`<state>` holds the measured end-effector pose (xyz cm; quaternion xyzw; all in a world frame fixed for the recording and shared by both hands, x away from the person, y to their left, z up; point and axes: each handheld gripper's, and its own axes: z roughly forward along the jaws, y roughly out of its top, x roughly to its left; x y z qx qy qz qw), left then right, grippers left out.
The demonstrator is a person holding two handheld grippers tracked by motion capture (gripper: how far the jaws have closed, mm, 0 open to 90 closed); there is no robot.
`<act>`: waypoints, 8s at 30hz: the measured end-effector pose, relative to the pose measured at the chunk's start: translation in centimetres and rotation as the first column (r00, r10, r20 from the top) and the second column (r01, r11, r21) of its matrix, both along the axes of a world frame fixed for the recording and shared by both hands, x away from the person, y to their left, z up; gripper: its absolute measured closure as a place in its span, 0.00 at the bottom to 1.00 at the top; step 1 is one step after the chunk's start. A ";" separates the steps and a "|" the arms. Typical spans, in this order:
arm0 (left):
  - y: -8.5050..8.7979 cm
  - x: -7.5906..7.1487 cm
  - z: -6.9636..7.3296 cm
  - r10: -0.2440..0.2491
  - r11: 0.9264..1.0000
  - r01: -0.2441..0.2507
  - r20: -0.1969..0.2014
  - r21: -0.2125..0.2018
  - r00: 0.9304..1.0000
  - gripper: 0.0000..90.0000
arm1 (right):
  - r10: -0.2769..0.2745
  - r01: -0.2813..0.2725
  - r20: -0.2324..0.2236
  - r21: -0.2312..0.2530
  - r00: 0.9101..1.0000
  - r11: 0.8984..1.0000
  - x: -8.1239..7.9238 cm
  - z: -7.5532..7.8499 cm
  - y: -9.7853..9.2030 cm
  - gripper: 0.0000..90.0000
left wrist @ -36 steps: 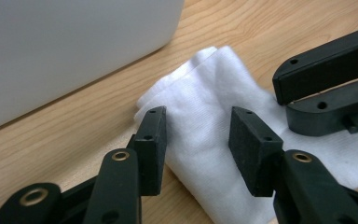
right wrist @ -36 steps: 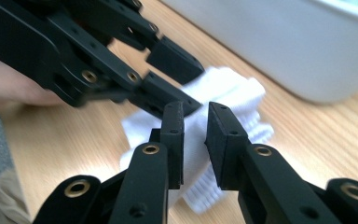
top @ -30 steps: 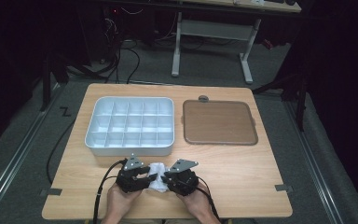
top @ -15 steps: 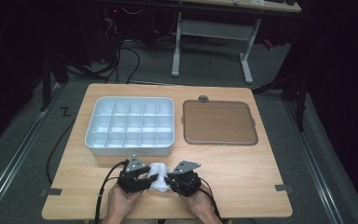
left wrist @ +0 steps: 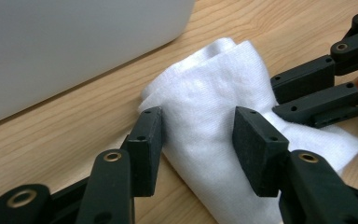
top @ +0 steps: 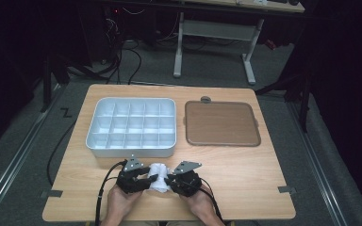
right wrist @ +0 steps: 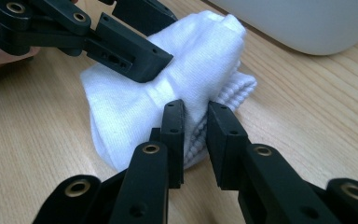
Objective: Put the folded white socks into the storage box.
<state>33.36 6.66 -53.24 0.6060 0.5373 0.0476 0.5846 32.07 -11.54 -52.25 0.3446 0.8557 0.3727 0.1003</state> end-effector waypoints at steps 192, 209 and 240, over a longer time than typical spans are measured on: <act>5.7 4.5 15.1 0.023 0.982 -0.027 -0.025 -0.186 0.999 0.80 | -0.515 0.519 0.083 -0.032 0.853 0.854 -0.3 -0.9 -19.0 0.43; 5.0 8.8 14.6 0.042 0.983 -0.056 -0.082 -0.175 0.996 0.80 | -0.517 0.520 0.082 -0.030 0.852 0.853 -0.3 -0.9 -19.0 0.43; 7.0 12.8 9.7 0.140 0.969 -0.175 -0.196 -0.176 0.971 0.80 | -0.519 0.524 0.090 -0.039 0.850 0.851 -0.4 -0.9 -18.9 0.42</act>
